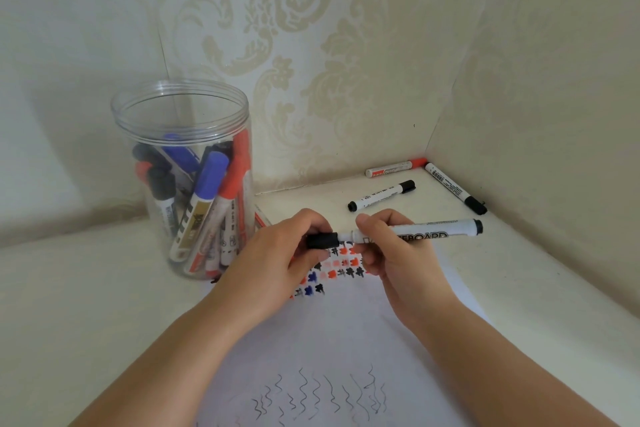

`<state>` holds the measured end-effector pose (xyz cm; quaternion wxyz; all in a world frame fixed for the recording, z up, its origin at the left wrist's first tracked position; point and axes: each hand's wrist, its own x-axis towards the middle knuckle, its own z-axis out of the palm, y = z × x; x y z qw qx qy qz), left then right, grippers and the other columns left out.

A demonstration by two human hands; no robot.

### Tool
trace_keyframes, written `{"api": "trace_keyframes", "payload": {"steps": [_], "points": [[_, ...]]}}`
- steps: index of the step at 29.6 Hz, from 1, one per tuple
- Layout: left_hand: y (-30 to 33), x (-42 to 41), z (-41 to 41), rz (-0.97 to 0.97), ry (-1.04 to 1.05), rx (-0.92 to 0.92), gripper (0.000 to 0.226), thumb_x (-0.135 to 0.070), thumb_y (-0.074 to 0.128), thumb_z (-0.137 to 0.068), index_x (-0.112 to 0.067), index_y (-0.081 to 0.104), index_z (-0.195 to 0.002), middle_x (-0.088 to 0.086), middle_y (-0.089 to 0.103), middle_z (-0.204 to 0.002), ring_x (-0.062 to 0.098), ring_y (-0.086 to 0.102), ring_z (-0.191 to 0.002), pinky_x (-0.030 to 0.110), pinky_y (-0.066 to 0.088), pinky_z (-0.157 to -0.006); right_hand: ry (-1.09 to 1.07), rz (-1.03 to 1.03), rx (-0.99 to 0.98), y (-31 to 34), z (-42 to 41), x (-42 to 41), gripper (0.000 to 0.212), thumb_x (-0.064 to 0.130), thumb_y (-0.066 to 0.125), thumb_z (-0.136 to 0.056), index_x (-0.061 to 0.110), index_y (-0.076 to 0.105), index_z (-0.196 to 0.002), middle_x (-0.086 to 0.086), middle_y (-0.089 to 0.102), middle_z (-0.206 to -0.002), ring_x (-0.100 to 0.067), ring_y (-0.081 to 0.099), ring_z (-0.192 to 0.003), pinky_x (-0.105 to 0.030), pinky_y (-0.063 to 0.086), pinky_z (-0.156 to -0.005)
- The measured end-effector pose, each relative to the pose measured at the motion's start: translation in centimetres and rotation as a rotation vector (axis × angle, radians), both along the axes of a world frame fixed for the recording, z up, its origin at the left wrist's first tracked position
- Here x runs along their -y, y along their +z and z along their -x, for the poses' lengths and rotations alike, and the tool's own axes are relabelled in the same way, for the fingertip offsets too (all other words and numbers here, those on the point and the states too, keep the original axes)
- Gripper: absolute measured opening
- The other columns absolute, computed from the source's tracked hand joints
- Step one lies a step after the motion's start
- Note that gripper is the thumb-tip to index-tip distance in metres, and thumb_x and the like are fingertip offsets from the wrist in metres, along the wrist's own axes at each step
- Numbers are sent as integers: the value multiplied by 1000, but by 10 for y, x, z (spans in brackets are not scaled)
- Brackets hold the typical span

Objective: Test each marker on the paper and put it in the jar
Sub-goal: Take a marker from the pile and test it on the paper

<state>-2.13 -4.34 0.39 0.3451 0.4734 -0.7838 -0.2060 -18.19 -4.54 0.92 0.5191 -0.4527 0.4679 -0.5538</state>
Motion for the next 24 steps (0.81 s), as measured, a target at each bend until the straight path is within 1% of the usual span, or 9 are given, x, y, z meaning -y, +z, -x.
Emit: {"api": "trace_keyframes", "payload": {"steps": [2,4,6,9,12,15,18,21,24], "points": [[0,1,-1,-3,-21,-19,16,-23,58,-86,-26,53,-101,-17,63,-86,-1,58,-82,8,44,-69,32,-6,-10,1,1,0,28,8,58,-87,11,51,-60,0,52,-47,-11,42,-43,-20,35,-42],[-1,1,-1,-8,-56,-18,17,-27,57,-87,-29,53,-104,-13,66,-91,3,60,-81,16,47,-70,47,-6,-35,1,1,-1,28,8,59,-87,11,50,-60,0,53,-46,-11,43,-42,-19,35,-42],[-2,0,0,-4,-95,5,18,-32,53,-88,-32,52,-106,-11,65,-89,5,59,-76,21,46,-68,53,-6,-38,0,-1,-2,29,9,57,-88,10,49,-60,-1,51,-46,-11,42,-42,-20,34,-42],[-1,-4,1,10,-114,29,20,-35,48,-89,-31,49,-108,-14,59,-80,3,54,-71,16,42,-62,55,-56,-99,0,-4,-3,32,19,52,-90,9,47,-60,-6,49,-47,-14,39,-42,-21,31,-43],[2,-9,5,90,-120,21,28,-40,38,-88,-26,50,-111,-22,52,-80,-6,50,-78,9,37,-66,-3,-161,-267,2,-2,-2,40,34,49,-87,14,42,-53,-1,44,-44,-12,38,-41,-22,31,-50],[1,-12,8,89,-119,74,30,-41,31,-91,-25,49,-109,-22,46,-71,-12,49,-74,7,36,-64,21,-161,-241,6,-4,-5,49,31,47,-87,16,31,-43,3,31,-38,-11,32,-38,-19,27,-45],[0,-12,9,51,-92,133,30,-44,24,-92,-25,46,-101,-16,46,-67,-3,50,-66,15,36,-58,39,-185,-264,5,-9,-8,49,32,46,-86,17,22,-46,2,24,-40,-13,25,-41,-18,25,-42],[0,-13,11,58,-100,96,35,-49,18,-86,-25,43,-92,-13,47,-65,3,50,-65,19,37,-59,28,-195,-230,6,-10,-7,48,27,46,-86,18,24,-43,3,24,-39,-14,24,-42,-17,25,-38],[1,-17,15,97,-109,30,41,-49,20,-86,-20,47,-91,-14,42,-58,-3,49,-65,14,36,-57,2,-192,-101,8,-14,-9,44,21,45,-86,17,30,-45,5,25,-38,-12,24,-39,-16,26,-36]]}}
